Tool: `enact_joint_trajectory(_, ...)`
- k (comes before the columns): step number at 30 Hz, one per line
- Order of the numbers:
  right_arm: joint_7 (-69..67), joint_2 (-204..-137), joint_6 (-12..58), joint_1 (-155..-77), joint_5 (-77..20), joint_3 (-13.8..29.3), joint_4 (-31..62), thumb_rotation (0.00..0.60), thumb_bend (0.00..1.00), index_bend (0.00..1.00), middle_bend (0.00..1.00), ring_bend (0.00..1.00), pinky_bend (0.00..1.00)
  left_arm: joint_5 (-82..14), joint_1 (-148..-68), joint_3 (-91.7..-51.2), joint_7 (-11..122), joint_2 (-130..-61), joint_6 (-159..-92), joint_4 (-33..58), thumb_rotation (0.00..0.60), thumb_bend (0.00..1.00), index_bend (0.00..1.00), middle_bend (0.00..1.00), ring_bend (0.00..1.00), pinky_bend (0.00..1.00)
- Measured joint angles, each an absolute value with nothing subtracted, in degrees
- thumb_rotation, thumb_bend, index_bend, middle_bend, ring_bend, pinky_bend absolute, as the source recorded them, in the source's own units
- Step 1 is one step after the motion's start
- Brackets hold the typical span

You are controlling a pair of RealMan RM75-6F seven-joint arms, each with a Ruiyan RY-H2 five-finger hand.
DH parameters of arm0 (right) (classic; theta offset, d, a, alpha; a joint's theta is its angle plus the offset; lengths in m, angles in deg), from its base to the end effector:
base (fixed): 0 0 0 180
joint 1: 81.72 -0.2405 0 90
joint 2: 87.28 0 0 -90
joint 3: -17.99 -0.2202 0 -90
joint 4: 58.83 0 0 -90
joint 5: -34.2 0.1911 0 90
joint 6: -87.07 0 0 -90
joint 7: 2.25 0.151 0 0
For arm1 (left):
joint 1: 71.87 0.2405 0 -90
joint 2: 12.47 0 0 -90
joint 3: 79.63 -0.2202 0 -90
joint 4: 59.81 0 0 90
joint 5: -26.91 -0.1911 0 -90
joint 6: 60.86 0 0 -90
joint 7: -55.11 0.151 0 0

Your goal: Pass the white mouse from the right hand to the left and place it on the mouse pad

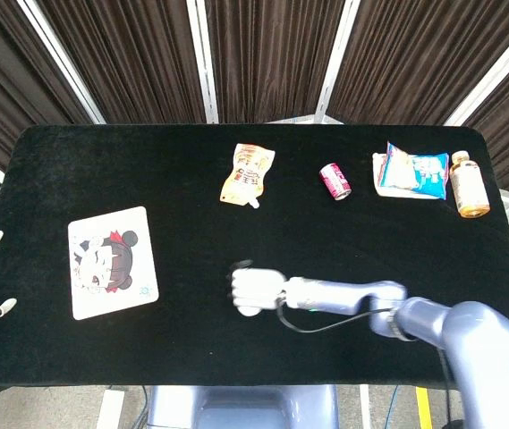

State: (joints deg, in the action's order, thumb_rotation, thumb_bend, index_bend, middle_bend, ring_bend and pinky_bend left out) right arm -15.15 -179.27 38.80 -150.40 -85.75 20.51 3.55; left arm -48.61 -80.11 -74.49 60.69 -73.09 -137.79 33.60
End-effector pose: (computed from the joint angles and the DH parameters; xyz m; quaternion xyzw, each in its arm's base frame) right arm -0.0282 -0.3060 -0.0584 0.9110 0.2540 0.2745 0.1737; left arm -0.2904 0.2059 0.1740 -0.5915 -0.4015 -0.3106 0.6264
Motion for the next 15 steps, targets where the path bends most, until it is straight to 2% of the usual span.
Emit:
enact_joint_trajectory(2,-16.1,-181.4,40.4,-152.1,-85.6,19.8,3.4,0.6,0.38,0.53,0.56,0.4,0.49,-48.2,-80.3,-74.5,59.7,-72.8,-136.7,33.1,0.6,0.0,0.0,0.0,0.0,0.0)
enact_joint_trajectory(3,-16.3,-182.2,40.8,-152.7,-85.4,19.6,3.2,0.6,0.31,0.51,0.53,0.38,0.45,-48.0,-80.4,-74.5,59.4,-72.7,-136.3,32.8,0.6,0.0,0.0,0.0,0.0,0.0)
enact_joint_trajectory(4,-16.6,-183.2,41.2,-153.3,-85.2,19.4,2.7,0.6,0.19,0.42,0.45,0.32,0.38,-47.9,-80.6,-74.6,58.9,-72.5,-135.8,32.5,0.6,0.0,0.0,0.0,0.0,0.0)
enact_joint_trajectory(5,-16.8,-183.8,41.4,-153.6,-85.1,19.3,2.3,0.6,0.12,0.33,0.37,0.26,0.32,-47.8,-80.7,-74.6,58.6,-72.4,-135.6,32.3,0.6,0.0,0.0,0.0,0.0,0.0)
enact_joint_trajectory(6,-17.0,-184.4,41.6,-153.8,-85.0,19.2,1.8,0.6,0.03,0.18,0.21,0.14,0.21,-47.7,-80.7,-74.6,58.3,-72.3,-135.4,32.1,0.6,0.0,0.0,0.0,0.0,0.0)
enact_joint_trajectory(7,-17.3,-184.9,41.7,-154.0,-85.0,19.2,1.2,0.6,0.0,0.07,0.09,0.05,0.11,-47.7,-80.7,-74.6,58.1,-72.3,-135.4,31.9,0.6,0.0,0.0,0.0,0.0,0.0)
enact_joint_trajectory(8,-18.0,-185.4,41.9,-154.2,-85.0,19.2,0.3,0.6,0.0,0.03,0.04,0.02,0.06,-47.8,-80.7,-74.6,57.9,-72.2,-135.4,31.8,0.6,0.0,0.0,0.0,0.0,0.0)
enact_joint_trajectory(10,-19.5,-185.9,42.3,-154.2,-84.8,19.1,-0.5,0.6,0.0,0.0,0.0,0.0,0.0,-47.8,-80.7,-74.7,57.7,-72.2,-135.4,31.8,0.6,0.0,0.0,0.0,0.0,0.0)
enact_joint_trajectory(15,-25.2,-186.1,41.5,-153.3,-84.0,18.4,-1.0,0.6,0.0,0.0,0.0,0.0,0.0,-47.9,-80.6,-75.0,57.7,-72.2,-135.4,31.6,0.6,0.0,0.0,0.0,0.0,0.0)
